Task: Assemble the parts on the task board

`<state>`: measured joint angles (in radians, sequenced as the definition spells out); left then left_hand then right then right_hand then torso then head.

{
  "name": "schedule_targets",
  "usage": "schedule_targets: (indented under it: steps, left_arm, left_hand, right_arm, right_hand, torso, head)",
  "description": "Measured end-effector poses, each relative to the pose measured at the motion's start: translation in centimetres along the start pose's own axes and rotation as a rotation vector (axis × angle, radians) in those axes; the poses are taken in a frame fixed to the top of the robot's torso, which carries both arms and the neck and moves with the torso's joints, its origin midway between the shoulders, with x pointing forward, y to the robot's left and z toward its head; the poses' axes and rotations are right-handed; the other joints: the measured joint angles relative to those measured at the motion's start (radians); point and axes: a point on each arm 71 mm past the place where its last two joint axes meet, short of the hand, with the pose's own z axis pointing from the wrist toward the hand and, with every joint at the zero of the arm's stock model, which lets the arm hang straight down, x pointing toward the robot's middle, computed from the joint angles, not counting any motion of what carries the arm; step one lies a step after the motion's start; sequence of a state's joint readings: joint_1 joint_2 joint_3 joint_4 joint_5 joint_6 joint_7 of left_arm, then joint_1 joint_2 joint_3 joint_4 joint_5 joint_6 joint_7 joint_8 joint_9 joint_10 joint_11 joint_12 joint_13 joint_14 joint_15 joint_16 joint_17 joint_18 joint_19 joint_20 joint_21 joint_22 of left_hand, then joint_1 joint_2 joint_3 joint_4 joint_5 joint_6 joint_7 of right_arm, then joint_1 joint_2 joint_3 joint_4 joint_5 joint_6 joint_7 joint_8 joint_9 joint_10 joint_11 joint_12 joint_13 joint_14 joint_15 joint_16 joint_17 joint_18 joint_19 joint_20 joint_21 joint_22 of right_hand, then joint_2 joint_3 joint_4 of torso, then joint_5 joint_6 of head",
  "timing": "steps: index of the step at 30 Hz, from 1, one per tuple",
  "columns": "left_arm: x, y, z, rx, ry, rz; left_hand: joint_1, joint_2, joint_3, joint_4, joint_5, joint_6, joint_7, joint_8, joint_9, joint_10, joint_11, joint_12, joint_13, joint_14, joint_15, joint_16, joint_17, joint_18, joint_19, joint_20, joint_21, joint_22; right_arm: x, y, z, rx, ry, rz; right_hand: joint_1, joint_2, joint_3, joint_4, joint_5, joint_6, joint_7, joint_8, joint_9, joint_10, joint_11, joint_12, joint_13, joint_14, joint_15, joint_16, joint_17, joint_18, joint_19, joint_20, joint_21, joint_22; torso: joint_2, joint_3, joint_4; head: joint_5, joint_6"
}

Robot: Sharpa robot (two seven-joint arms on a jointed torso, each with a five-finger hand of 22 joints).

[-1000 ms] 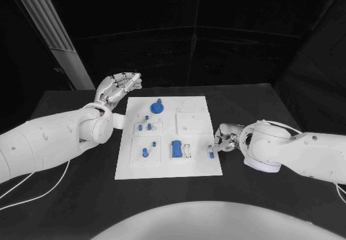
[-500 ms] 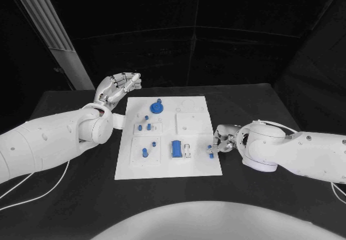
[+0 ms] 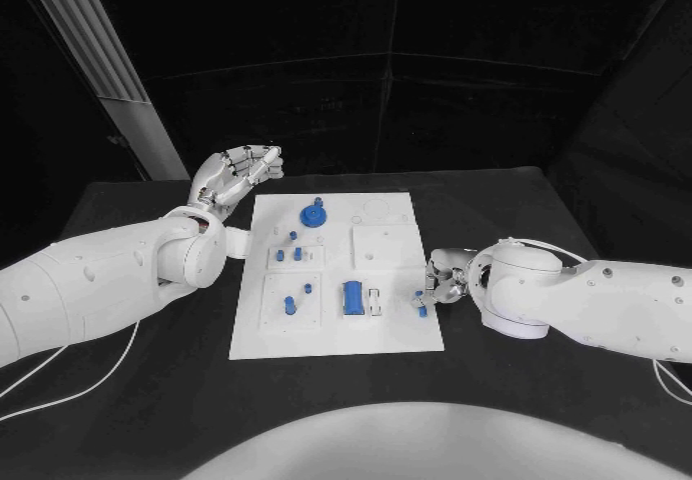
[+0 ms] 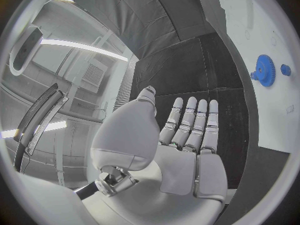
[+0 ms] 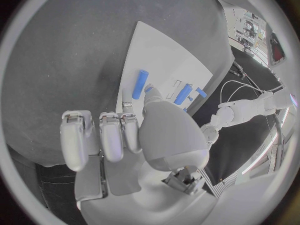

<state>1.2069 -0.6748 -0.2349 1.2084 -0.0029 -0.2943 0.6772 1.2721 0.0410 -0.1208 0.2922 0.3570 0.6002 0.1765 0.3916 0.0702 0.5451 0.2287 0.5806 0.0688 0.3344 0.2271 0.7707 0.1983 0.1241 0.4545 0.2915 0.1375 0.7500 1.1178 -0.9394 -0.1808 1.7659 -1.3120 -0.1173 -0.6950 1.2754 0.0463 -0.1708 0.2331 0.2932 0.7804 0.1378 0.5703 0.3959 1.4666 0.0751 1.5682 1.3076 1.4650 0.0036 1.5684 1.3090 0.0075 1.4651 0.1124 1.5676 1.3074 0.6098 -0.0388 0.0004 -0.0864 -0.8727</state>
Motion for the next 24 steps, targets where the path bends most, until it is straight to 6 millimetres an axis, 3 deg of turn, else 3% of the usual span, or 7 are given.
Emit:
schedule_targets:
  steps: [5, 7, 11, 13, 14, 17, 24]
  left_arm:
    - [-0.01, 0.0, -0.02, 0.0, 0.0, 0.0]
    - [0.0, 0.0, -0.02, 0.0, 0.0, 0.0]
    - [0.0, -0.01, -0.02, 0.0, 0.0, -0.001]
    - [0.0, -0.01, -0.02, 0.0, 0.001, -0.001]
    - [0.0, -0.01, -0.03, 0.0, 0.001, -0.001]
    - [0.01, -0.01, -0.03, 0.0, 0.001, -0.001]
    - [0.0, -0.01, -0.03, 0.0, 0.001, -0.001]
  left_hand:
    - [0.0, 0.0, 0.0, 0.0, 0.0, 0.0, 0.0, 0.0, 0.0, 0.0, 0.0, 0.0, 0.0, 0.0, 0.0, 0.0, 0.0, 0.0, 0.0, 0.0, 0.0, 0.0]
    - [0.0, 0.0, 0.0, 0.0, 0.0, 0.0, 0.0, 0.0, 0.0, 0.0, 0.0, 0.0, 0.0, 0.0, 0.0, 0.0, 0.0, 0.0, 0.0, 0.0, 0.0, 0.0]
    - [0.0, 0.0, 0.0, 0.0, 0.0, 0.0, 0.0, 0.0, 0.0, 0.0, 0.0, 0.0, 0.0, 0.0, 0.0, 0.0, 0.0, 0.0, 0.0, 0.0, 0.0, 0.0]
    - [0.0, 0.0, 0.0, 0.0, 0.0, 0.0, 0.0, 0.0, 0.0, 0.0, 0.0, 0.0, 0.0, 0.0, 0.0, 0.0, 0.0, 0.0, 0.0, 0.0, 0.0, 0.0]
    - [0.0, 0.0, 0.0, 0.0, 0.0, 0.0, 0.0, 0.0, 0.0, 0.0, 0.0, 0.0, 0.0, 0.0, 0.0, 0.0, 0.0, 0.0, 0.0, 0.0, 0.0, 0.0]
    - [0.0, 0.0, 0.0, 0.0, 0.0, 0.0, 0.0, 0.0, 0.0, 0.0, 0.0, 0.0, 0.0, 0.0, 0.0, 0.0, 0.0, 0.0, 0.0, 0.0, 0.0, 0.0]
    - [0.0, 0.0, 0.0, 0.0, 0.0, 0.0, 0.0, 0.0, 0.0, 0.0, 0.0, 0.0, 0.0, 0.0, 0.0, 0.0, 0.0, 0.0, 0.0, 0.0, 0.0, 0.0]
  right_arm:
    - [-0.04, 0.14, 0.12, -0.002, 0.003, -0.008]
    - [-0.04, 0.16, 0.17, -0.002, 0.004, -0.011]
    - [-0.03, 0.22, 0.3, -0.001, 0.007, -0.018]
    - [-0.04, 0.26, 0.35, -0.002, 0.009, -0.022]
    - [-0.03, 0.29, 0.37, -0.002, 0.01, -0.024]
    - [0.0, 0.38, 0.4, -0.004, 0.013, -0.028]
    - [0.04, 0.49, 0.36, -0.009, 0.013, -0.029]
  right_hand:
    - [0.009, 0.001, 0.003, -0.003, 0.0, -0.003, 0.005, -0.002, 0.002, 0.0, 0.0, 0.0, 0.0, 0.004, 0.004, 0.0, 0.0, 0.0, 0.0, 0.0, 0.0, 0.0]
    - [0.009, 0.001, 0.005, -0.004, 0.0, -0.009, 0.005, -0.002, 0.032, 0.0, 0.0, 0.0, 0.0, 0.004, 0.004, 0.0, 0.0, 0.0, 0.002, 0.002, 0.0, 0.0]
    - [0.02, 0.004, 0.006, -0.011, -0.003, -0.015, 0.004, -0.003, 0.133, 0.0, 0.0, 0.0, 0.0, 0.0, 0.007, 0.0, 0.0, 0.0, 0.004, 0.004, 0.0, 0.0]
    - [0.035, 0.006, 0.014, -0.019, -0.015, -0.017, 0.005, -0.003, 0.136, 0.0, 0.0, 0.0, 0.0, 0.0, 0.007, 0.0, 0.0, 0.0, 0.0, 0.007, 0.0, 0.0]
    - [0.039, 0.01, 0.02, -0.026, -0.027, -0.023, 0.009, -0.006, 0.186, 0.0, 0.0, 0.0, 0.0, 0.002, 0.009, 0.0, 0.0, 0.0, 0.0, 0.008, 0.0, 0.0]
    - [0.07, 0.014, 0.04, -0.046, -0.058, -0.027, 0.013, -0.006, 0.209, 0.0, 0.0, 0.0, 0.0, 0.0, 0.014, 0.0, 0.0, 0.0, 0.003, 0.01, 0.0, 0.0]
    - [0.13, 0.023, 0.092, -0.097, -0.061, -0.014, 0.017, -0.021, 0.211, 0.0, 0.007, 0.0, 0.0, 0.004, 0.018, 0.0, 0.0, 0.0, 0.0, 0.015, 0.0, 0.0]
  torso:
    - [0.0, 0.0003, 0.0]
    - [0.0, 0.0003, 0.0]
    - [0.0, 0.0004, 0.0]
    - [0.0, 0.0006, 0.0]
    - [0.001, 0.0006, 0.0]
    - [0.001, 0.0008, 0.0]
    - [0.001, 0.0009, -0.0002]
  head:
    - [0.001, 0.0]
    - [0.001, 0.0]
    - [0.001, 0.0]
    - [0.001, 0.0]
    - [0.001, 0.0]
    - [0.001, 0.0]
    - [0.001, 0.0]
